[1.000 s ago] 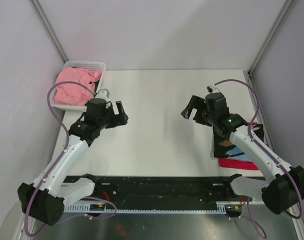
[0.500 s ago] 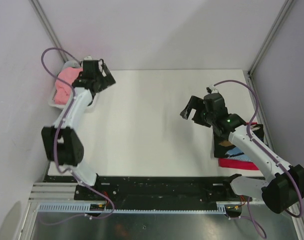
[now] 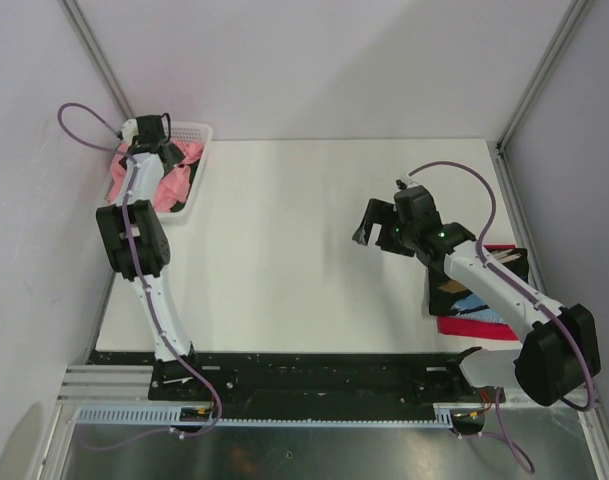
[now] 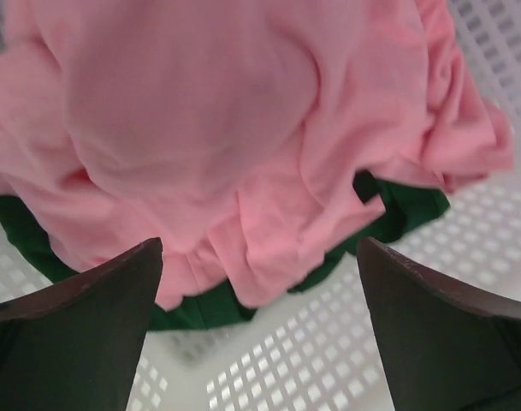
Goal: Fold and stack the t-shirts
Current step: Grab crumpled tshirt from bin with the left arm
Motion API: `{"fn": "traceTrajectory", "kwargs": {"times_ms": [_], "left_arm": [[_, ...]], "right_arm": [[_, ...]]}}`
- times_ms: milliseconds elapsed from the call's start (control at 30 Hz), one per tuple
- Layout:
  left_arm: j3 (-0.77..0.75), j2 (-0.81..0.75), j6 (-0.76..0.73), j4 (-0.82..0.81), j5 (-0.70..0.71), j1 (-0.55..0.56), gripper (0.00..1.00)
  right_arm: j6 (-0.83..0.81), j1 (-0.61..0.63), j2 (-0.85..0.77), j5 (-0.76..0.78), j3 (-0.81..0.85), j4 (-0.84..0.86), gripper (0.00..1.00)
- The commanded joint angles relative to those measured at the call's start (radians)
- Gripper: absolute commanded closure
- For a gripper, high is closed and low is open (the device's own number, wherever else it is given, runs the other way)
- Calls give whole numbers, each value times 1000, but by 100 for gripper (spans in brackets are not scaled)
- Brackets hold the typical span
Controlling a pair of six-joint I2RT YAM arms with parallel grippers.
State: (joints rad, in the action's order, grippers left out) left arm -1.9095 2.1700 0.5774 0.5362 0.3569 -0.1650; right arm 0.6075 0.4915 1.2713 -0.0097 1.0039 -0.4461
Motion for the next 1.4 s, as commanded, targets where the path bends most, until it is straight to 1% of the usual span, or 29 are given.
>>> {"fn": "traceTrajectory", "kwargs": {"times_ms": [0,167,233,333,433,500,533,567,633,667,700,733,833,933,1067,1233,1367], "left_arm": [[-118,48,15,-36,142,-7,1],[-136,98,68,-36,264,-14,2],[-157,126,78,-35,275,-22,4],[-173,159,96,-35,251,-41,10],[-183,187,104,-36,201,-60,22],[-194,204,94,-36,150,-70,33],[-204,214,84,-35,121,-74,41],[-210,217,76,-36,96,-78,55],[-211,208,60,-42,49,-80,79],[-212,199,53,-44,26,-79,90],[-209,187,48,-47,5,-78,95],[-200,167,45,-51,-11,-76,97],[-124,70,35,-93,-33,-60,100],[18,-84,30,-186,-60,-38,100],[186,-274,36,-288,-180,-19,100],[302,-460,-2,-333,-290,46,100],[367,-612,-10,-347,-374,104,100]], "right_arm": [[-35,13,47,-43,22,44,1],[-42,23,106,-76,22,70,1],[-43,26,124,-80,22,74,1],[-46,28,150,-89,22,79,1],[-45,32,164,-91,22,83,1],[-44,35,171,-91,21,86,1],[-43,36,174,-91,22,86,1],[-41,38,176,-91,22,88,1],[-38,43,178,-92,22,91,1],[-36,45,177,-93,22,91,1],[-33,47,175,-92,21,90,1],[-33,49,173,-90,22,90,1],[-27,56,165,-81,22,88,1],[-24,63,153,-68,22,83,1],[-23,67,144,-56,22,79,2],[-30,67,136,-47,22,91,2],[-32,54,120,-54,23,109,2]]}}
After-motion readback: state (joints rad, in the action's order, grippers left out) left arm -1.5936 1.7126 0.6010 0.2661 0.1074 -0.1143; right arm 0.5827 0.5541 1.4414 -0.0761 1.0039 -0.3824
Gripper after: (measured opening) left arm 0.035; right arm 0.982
